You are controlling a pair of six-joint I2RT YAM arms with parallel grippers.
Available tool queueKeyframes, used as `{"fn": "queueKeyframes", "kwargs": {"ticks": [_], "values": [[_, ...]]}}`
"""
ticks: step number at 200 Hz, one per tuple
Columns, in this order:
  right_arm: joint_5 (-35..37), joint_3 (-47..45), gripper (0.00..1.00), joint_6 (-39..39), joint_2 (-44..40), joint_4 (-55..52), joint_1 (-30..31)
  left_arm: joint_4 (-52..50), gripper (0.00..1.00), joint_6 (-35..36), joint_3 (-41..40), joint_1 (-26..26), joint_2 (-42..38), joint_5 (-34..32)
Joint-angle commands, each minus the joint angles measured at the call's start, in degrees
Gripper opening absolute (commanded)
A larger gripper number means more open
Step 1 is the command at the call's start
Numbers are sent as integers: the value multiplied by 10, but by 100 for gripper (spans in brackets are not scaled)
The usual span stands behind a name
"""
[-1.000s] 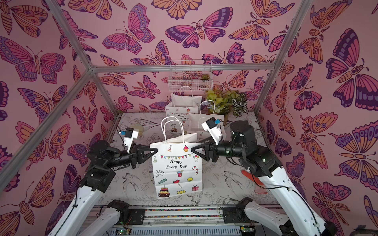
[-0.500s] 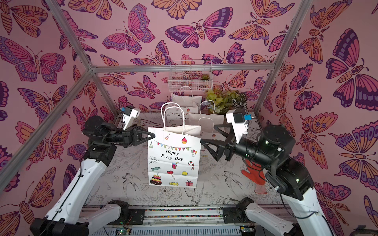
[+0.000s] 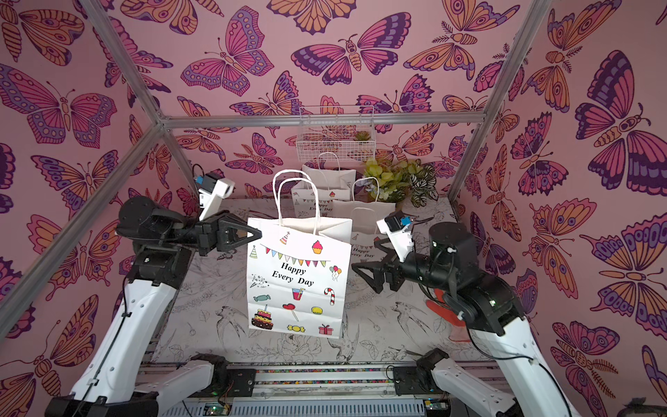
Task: Put away the paper bag
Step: Press the paper bag.
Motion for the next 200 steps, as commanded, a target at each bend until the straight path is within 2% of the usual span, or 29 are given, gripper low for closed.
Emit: {"fn": "queueKeyframes", "kwargs": {"ticks": [1,19,30,43,97,124,154,175,200], "values": [[-123,-26,99,-13,18,-10,-53,0,0,-10,23,9,8,32],[-203,-48,100,-16,18,20,-67,0,0,-15,37,13,16,25],[-259,-70,96,-7,9,59,-67,3,0,-21,49,13,21,23],[-290,-88,93,7,1,95,-67,16,0,-35,63,13,23,16],[-328,-97,89,17,22,128,-49,33,0,-61,92,-2,37,10],[-324,-100,75,32,28,162,-25,123,0,-126,94,-20,29,-22],[-331,-105,70,54,27,208,3,135,0,-140,110,-46,28,-41],[-331,-101,68,58,22,221,28,138,0,-148,102,-47,40,-40],[-333,-99,61,66,19,237,42,178,0,-170,90,-47,50,-51]]}}
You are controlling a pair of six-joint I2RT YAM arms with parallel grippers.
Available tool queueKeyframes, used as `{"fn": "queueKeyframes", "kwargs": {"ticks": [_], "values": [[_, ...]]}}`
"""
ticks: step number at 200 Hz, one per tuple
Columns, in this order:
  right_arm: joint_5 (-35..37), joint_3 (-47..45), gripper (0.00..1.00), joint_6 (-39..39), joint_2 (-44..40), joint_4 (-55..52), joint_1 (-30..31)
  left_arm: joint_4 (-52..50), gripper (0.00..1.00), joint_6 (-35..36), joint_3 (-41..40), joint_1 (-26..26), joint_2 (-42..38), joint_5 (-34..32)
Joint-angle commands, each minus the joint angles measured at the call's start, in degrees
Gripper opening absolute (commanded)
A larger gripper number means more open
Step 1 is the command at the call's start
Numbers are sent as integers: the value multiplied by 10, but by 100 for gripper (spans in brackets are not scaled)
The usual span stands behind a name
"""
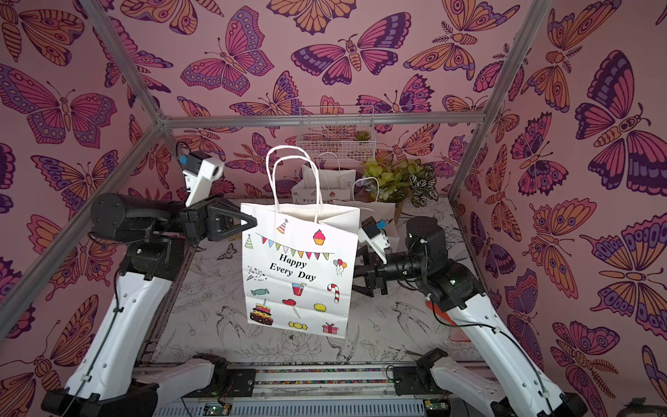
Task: Put away the paper bag
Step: Press the paper bag.
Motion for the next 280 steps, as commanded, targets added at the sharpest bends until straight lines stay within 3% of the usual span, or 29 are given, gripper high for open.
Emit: {"fn": "queueKeyframes", "kwargs": {"ticks": [1,40,89,130,192,213,241,280], "values": [[-14,4,61,14,-8,36,13,57,0,-31,-9,-2,10,-23],[-11,4,43,25,-6,47,15,106,0,-56,-32,-1,17,-47],[13,3,32,57,2,83,15,160,0,-81,-77,5,22,-65],[51,8,41,79,-10,98,15,170,0,-79,-123,9,12,-54],[83,34,42,83,-17,63,15,189,0,-68,-238,32,-20,-69],[76,29,43,108,3,92,16,197,0,-67,-244,32,-17,-80],[81,40,55,104,38,77,23,200,0,-67,-237,33,-14,-88],[100,45,50,104,43,78,28,198,0,-66,-238,34,-11,-86]]}}
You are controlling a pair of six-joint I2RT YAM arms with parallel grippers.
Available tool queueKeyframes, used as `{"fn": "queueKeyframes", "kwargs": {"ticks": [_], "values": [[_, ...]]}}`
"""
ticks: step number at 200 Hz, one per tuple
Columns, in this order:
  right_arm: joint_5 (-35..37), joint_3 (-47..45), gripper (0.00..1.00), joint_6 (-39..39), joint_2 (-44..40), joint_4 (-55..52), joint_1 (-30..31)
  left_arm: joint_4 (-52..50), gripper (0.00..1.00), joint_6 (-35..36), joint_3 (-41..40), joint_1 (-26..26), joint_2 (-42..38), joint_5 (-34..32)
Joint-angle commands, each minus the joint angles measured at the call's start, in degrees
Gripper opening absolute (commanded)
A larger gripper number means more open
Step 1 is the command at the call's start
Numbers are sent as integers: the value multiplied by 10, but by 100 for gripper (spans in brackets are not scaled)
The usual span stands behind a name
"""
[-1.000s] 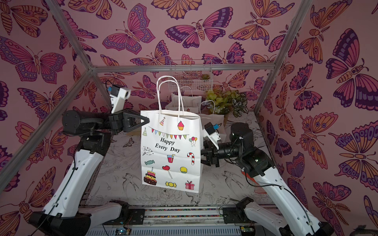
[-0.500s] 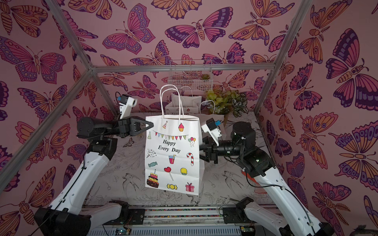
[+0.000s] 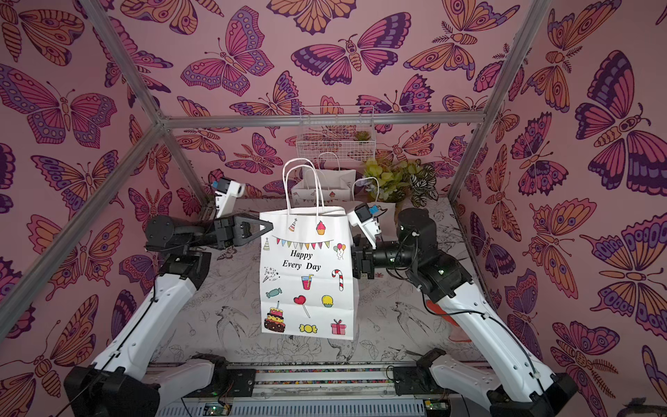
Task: Put away the paper bag
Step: Press the paper bag.
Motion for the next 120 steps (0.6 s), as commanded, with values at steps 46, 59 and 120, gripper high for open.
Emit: {"fn": "queueKeyframes", "kwargs": {"ticks": [46,59,120], "values": [[40,43,68,-26,-35,-66,7,-175,0,162,-19,15,-21,1],[45,47,73,-35,-39,-84,5,-211,0,190,-24,20,-24,6],[-22,35,75,47,-31,9,4,-230,0,206,-30,28,-17,20]]}}
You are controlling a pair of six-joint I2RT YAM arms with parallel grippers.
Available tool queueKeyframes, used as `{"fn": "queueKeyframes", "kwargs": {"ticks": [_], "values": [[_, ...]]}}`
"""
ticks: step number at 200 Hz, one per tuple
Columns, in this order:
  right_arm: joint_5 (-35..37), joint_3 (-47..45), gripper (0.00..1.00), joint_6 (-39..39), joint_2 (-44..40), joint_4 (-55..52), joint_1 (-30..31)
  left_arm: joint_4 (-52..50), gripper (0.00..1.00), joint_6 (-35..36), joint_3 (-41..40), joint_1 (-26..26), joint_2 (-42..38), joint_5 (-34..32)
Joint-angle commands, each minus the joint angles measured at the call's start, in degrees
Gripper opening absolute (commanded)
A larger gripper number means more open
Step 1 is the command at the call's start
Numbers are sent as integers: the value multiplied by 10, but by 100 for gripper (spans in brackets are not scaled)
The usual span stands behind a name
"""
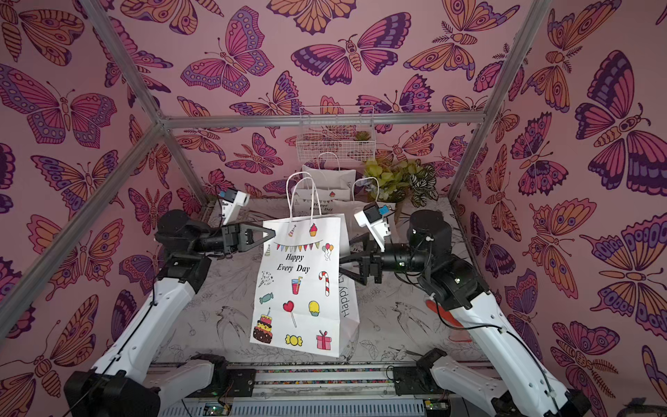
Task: Put away the paper bag
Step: Press the paper bag.
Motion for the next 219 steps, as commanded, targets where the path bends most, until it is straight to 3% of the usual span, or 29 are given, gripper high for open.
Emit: {"fn": "queueKeyframes", "kwargs": {"ticks": [1,67,96,138,173,198,219], "values": [[-41,-1,75,45,5,62,2,-26,0,36,-2,8,-2,14],[-95,-23,78,120,15,175,1,-28,0,45,-15,12,-4,13],[-95,-23,86,128,12,184,1,-39,0,51,-14,11,-10,14],[-93,-25,100,138,4,192,2,-132,0,120,-4,12,-25,-1],[-75,-24,100,144,5,193,2,-133,0,118,0,12,-29,-15],[-51,-18,91,134,18,180,8,-133,0,114,8,11,-32,-28],[-29,-4,77,102,35,143,24,-133,0,109,17,12,-36,-39]]}}
